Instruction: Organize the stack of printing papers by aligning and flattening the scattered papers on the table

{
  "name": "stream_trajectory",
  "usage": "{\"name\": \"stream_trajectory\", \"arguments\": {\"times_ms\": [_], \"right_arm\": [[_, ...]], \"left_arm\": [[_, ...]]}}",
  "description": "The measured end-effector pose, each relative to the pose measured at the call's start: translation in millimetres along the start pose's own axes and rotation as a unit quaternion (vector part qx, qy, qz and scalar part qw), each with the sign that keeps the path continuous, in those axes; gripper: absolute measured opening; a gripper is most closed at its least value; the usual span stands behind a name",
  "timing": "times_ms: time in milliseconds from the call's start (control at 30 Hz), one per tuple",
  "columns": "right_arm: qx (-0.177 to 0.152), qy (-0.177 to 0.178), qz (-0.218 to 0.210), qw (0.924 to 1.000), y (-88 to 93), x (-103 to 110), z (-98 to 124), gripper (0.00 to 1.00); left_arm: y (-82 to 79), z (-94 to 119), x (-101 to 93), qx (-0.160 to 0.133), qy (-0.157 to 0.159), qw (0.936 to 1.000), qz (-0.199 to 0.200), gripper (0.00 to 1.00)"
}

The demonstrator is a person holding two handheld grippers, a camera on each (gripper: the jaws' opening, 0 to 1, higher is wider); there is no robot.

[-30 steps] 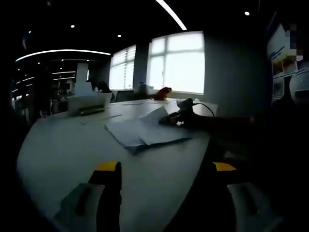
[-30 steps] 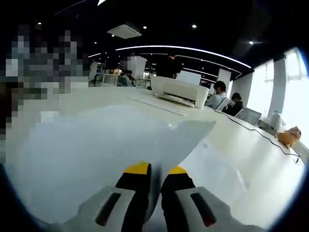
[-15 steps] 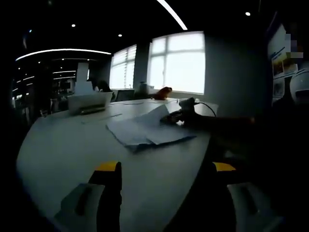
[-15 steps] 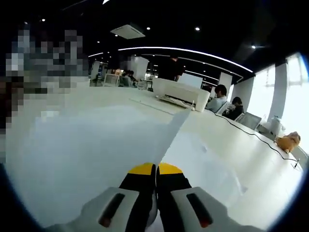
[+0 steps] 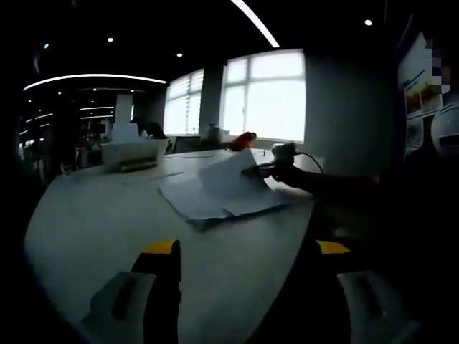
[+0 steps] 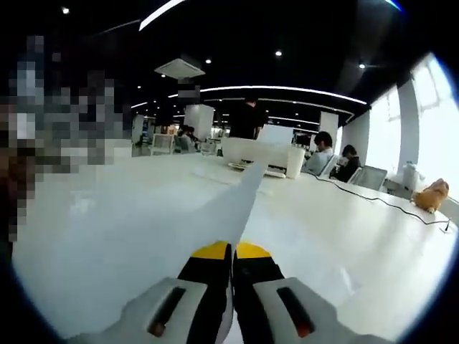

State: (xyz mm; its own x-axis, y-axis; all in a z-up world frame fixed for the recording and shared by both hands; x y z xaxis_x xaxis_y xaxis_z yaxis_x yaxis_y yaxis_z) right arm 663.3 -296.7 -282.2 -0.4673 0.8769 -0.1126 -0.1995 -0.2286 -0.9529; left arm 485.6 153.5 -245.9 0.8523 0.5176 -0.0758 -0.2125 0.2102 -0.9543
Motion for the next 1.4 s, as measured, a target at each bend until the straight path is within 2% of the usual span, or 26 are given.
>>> {"name": "stream_trajectory", "arguments": {"times_ms": [567,833,1133,1200,1233,1300,1400], "right_arm": [[-0.049,-0.005,0.010,0.9987,-34.8,17.5,27.9,0.00],[-0.084,-0.014,0.009,0.9963,-60.9,16.8,38.1,0.00],[-0.121,-0.034,0.038,0.9913,-92.2,25.3,48.8,0.00],[-0.129,-0.039,0.046,0.9898,-98.2,35.7,53.1,0.00],[-0.132,-0.042,0.052,0.9890,-101.0,45.4,56.9,0.00],[-0.138,-0.046,0.060,0.9875,-105.1,49.8,58.9,0.00],[-0.149,-0.054,0.065,0.9853,-110.6,53.0,60.4,0.00]], "left_arm": [[-5.4,8.9,6.6,-0.007,-0.008,0.9999,-0.002,0.77],[-7.6,11.0,7.2,-0.010,-0.010,0.9999,-0.004,0.77],[-8.7,10.5,7.3,-0.013,-0.010,0.9999,-0.003,0.77],[-10.8,7.5,7.2,-0.019,-0.011,0.9998,0.003,0.77],[-10.6,5.4,3.6,-0.008,-0.001,1.0000,-0.004,0.77],[-10.6,6.4,1.0,0.008,-0.002,0.9997,-0.023,0.78],[-13.8,10.9,4.4,-0.003,-0.010,0.9999,-0.011,0.78]]}}
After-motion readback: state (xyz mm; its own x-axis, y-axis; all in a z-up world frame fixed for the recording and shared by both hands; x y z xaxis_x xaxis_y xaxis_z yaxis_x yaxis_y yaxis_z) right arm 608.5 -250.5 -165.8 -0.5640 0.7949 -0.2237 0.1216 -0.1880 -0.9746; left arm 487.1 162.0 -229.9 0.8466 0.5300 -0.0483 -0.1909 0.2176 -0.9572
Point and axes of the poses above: the point that each gripper's makers call its tool centre point, and the gripper's own axes: z roughly backward along the fingers, x roughly to its left, y roughly out of its underside, the point moved 8 cm from there along z, roughly backward along the fingers, and after that the axes turned 4 degrees about x, right-handed, at the moved point
